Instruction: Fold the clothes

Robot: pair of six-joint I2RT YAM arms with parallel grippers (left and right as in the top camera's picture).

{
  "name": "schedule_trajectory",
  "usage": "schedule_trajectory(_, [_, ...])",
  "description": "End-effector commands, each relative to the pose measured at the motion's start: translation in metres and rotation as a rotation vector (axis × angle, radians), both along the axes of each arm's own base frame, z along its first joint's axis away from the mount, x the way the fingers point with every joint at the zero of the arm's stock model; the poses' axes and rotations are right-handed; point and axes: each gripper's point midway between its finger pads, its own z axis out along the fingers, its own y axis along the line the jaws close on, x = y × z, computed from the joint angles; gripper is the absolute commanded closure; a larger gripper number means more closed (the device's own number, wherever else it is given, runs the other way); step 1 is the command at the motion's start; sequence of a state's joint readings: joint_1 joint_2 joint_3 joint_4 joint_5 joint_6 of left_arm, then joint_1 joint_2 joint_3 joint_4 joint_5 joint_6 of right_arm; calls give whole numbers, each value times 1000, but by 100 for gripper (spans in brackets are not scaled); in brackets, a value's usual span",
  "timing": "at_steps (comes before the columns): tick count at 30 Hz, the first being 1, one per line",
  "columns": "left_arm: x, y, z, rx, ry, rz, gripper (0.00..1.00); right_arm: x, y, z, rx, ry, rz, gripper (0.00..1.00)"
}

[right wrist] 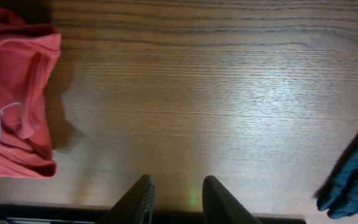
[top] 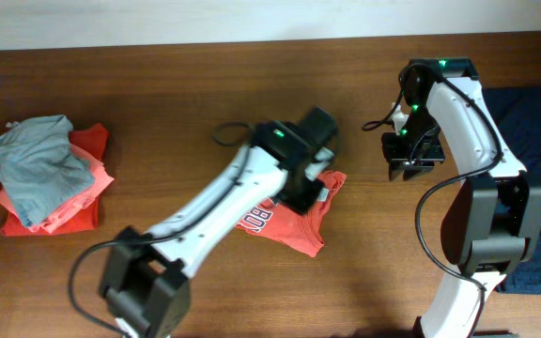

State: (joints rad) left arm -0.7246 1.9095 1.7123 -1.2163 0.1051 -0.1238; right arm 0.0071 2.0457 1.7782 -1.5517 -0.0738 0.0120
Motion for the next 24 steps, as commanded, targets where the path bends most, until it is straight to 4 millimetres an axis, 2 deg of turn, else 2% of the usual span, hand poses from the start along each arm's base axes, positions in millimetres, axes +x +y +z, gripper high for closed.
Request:
schedule_trajectory(1, [36, 40, 43, 0, -153, 100, 57, -1, 22, 9, 151, -28, 69, 69])
schedule_trajectory(4, [62, 69, 40, 1, -161, 194, 57, 1, 44, 15, 304, -53, 126, 69])
schedule_trajectory(9, [97, 97, 22, -38, -155, 180, 37, 3, 46, 15, 316, -61, 124, 69])
schedule_trajectory(14, [110, 106, -15, -119, -42, 160, 35, 2, 46, 15, 316, -59, 123, 69])
schedule_trajectory(17, [116, 110, -40, -104, -7, 129, 35, 1, 48, 16, 319, -53, 124, 69])
schedule_trajectory(20, [119, 110, -51, -97, 0, 108, 36, -5, 60, 20, 375, -45, 180, 70])
schedule_trajectory(22, [124, 114, -52, -89, -18, 117, 39, -9, 82, 27, 486, -60, 254, 79])
schedule_trajectory(24, [132, 131, -53, -21, -44, 197, 43, -10, 106, 37, 618, -95, 323, 94])
